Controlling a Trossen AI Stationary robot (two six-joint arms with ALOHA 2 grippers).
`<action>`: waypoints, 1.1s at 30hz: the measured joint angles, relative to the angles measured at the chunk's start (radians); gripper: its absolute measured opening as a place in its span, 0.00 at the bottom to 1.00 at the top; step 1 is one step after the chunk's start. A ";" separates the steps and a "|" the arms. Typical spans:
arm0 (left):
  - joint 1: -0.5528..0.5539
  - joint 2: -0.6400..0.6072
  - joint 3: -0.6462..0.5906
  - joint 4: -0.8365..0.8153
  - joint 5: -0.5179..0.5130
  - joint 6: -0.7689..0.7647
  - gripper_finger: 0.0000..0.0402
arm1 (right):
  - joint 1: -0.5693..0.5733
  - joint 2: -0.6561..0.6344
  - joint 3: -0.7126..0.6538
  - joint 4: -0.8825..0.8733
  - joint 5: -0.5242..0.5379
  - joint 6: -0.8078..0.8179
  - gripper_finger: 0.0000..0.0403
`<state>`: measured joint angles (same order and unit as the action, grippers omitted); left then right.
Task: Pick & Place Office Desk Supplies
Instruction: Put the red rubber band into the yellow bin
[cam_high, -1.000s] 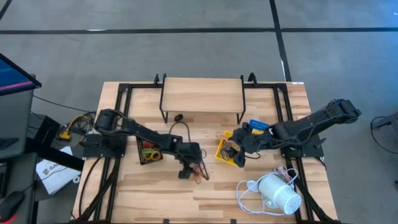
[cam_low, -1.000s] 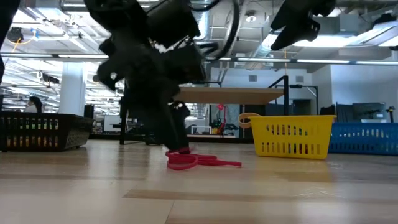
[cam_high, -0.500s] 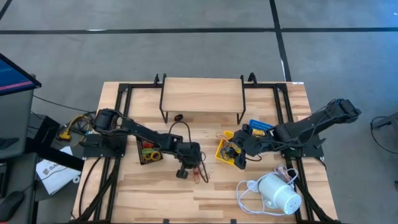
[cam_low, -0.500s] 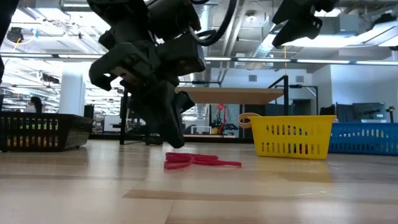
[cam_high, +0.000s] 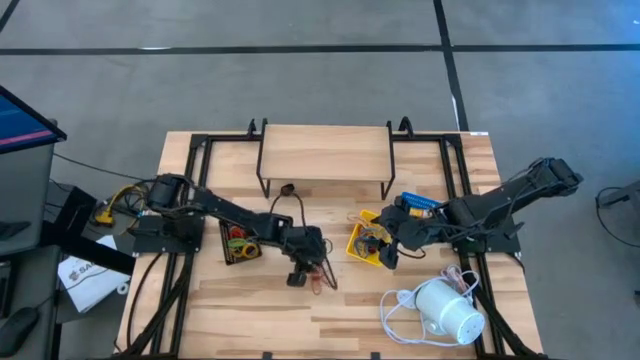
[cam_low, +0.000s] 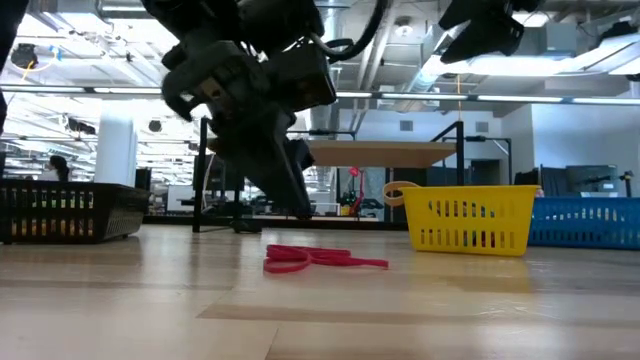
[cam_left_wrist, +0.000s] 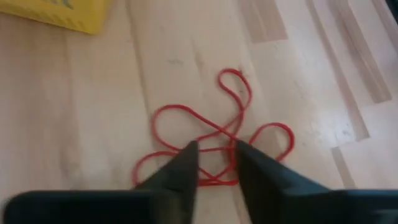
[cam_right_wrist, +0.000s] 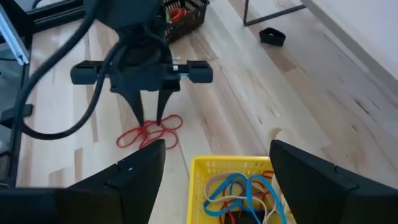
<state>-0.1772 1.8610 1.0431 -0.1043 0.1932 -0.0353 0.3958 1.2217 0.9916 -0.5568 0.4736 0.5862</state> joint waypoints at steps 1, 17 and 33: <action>-0.003 0.001 0.000 0.000 -0.004 0.000 0.30 | 0.003 0.000 0.000 0.000 0.000 0.001 0.71; -0.048 0.095 0.005 0.015 -0.103 0.078 0.65 | 0.003 0.000 0.000 -0.042 -0.002 0.002 0.71; -0.026 -0.114 -0.002 0.082 -0.152 0.259 0.01 | 0.003 0.001 0.000 -0.033 0.114 -0.019 0.71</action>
<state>-0.2029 1.7474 1.0416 -0.0225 0.0408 0.2240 0.3990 1.2226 0.9916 -0.5900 0.5881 0.5673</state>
